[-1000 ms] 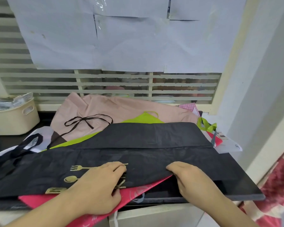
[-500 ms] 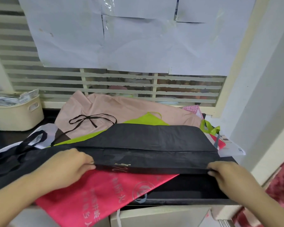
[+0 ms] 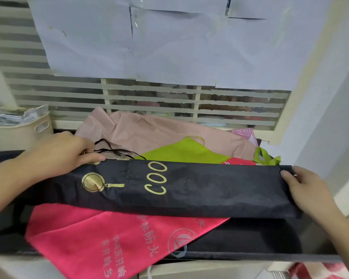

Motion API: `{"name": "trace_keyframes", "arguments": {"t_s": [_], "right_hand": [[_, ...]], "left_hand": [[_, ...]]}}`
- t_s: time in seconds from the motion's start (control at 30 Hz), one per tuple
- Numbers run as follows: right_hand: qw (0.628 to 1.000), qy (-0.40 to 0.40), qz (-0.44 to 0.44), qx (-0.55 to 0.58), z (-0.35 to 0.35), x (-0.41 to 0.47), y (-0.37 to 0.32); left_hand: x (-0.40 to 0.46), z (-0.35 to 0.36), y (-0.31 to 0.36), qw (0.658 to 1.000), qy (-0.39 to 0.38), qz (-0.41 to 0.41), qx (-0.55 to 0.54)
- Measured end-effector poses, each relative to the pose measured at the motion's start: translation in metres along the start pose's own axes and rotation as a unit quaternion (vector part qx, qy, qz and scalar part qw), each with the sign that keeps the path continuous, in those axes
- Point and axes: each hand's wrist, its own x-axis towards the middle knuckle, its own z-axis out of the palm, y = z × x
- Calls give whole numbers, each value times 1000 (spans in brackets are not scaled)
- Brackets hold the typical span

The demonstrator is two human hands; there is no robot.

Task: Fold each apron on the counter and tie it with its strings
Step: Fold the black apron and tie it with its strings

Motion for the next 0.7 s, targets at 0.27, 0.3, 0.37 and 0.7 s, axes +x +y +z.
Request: {"name": "trace_keyframes", "arguments": {"t_s": [0.27, 0.3, 0.37, 0.7], "right_hand": [[996, -8, 4, -90, 40, 27, 4], [989, 9, 5, -148, 44, 25, 2], [963, 57, -19, -262, 54, 16, -9], [911, -219, -275, -214, 151, -68, -84]], "left_hand": [[20, 51, 22, 999, 33, 31, 23], [20, 60, 31, 997, 53, 52, -2], [17, 71, 64, 994, 59, 68, -62], [-13, 116, 170, 977, -141, 81, -140]]}}
